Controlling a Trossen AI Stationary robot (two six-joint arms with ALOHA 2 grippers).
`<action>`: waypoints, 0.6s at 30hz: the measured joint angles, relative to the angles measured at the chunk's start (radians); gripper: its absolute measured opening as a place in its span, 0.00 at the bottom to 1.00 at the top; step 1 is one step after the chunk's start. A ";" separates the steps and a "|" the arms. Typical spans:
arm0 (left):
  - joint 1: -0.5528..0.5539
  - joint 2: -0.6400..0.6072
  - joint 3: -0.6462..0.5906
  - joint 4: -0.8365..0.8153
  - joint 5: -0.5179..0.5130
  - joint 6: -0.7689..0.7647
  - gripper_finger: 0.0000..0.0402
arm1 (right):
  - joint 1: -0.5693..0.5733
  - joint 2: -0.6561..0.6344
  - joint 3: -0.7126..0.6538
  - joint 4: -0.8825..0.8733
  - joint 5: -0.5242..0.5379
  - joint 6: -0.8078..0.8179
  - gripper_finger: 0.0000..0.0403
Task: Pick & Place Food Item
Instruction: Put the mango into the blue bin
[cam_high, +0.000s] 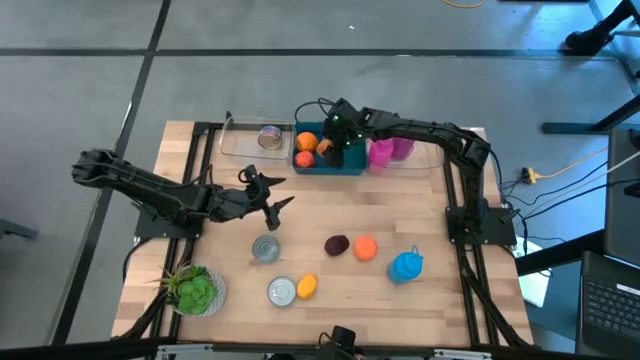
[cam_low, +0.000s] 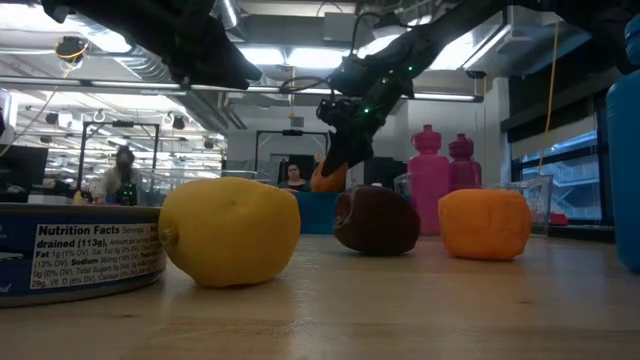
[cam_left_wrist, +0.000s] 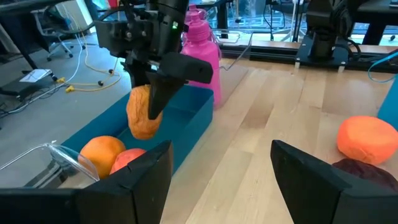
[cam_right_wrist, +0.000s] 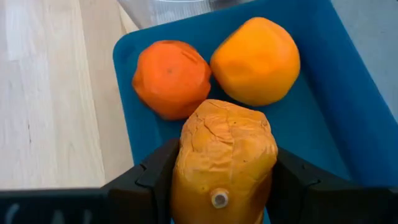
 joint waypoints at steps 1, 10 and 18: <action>0.000 0.000 0.000 0.000 0.000 0.000 0.65 | 0.001 0.003 0.000 0.001 0.000 0.000 0.44; 0.000 0.000 0.000 0.000 0.000 0.007 0.65 | 0.011 0.012 0.000 -0.006 -0.002 0.000 0.44; 0.000 0.000 0.000 0.000 0.000 0.007 0.65 | 0.027 0.012 0.000 -0.007 -0.002 0.000 0.44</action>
